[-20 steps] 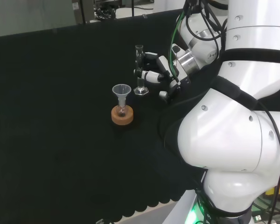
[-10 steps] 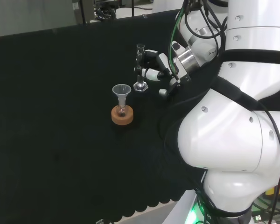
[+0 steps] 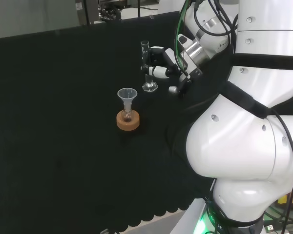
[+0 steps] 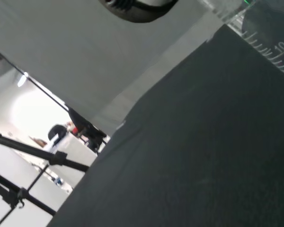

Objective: Pick up the graduated cylinder.

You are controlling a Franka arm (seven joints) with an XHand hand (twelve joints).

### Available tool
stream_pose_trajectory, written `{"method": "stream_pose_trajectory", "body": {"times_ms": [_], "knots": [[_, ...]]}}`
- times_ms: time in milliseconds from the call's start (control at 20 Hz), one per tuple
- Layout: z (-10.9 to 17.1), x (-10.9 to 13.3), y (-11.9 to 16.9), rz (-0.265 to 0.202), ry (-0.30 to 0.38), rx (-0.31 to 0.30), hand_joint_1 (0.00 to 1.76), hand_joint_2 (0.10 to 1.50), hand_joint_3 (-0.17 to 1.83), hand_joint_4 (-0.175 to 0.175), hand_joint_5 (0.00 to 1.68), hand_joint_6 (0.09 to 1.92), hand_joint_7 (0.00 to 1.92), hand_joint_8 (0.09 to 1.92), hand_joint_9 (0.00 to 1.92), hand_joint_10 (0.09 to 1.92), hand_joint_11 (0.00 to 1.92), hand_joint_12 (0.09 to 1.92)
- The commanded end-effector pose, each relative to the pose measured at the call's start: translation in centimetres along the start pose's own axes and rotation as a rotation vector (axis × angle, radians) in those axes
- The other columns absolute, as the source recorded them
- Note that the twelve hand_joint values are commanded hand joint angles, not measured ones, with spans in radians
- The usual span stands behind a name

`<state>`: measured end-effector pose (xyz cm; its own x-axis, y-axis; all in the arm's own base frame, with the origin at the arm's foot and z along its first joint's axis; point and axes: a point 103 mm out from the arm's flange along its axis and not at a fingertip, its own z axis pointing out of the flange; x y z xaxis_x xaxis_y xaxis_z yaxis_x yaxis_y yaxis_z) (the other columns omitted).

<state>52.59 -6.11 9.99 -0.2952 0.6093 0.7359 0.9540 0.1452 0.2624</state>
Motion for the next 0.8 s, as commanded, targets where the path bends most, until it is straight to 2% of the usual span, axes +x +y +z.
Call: {"method": "stream_pose_trajectory", "body": {"times_ms": [50,400,800], "knots": [[-3.0,2.0,-1.1,0.003,-0.086,0.095,1.09,1.14,0.0,-0.038,0.94,1.07,1.09,0.5,1.35,0.11,1.22,0.85],[-6.2,5.5,-4.2,0.004,-0.147,0.148,1.09,1.14,0.0,-0.038,0.95,1.05,1.11,0.48,1.37,0.1,1.26,0.82],[-6.4,8.9,-9.5,0.039,-0.232,0.252,1.1,1.13,0.0,-0.033,0.96,1.04,1.16,0.43,1.4,0.09,1.28,0.79]]}}
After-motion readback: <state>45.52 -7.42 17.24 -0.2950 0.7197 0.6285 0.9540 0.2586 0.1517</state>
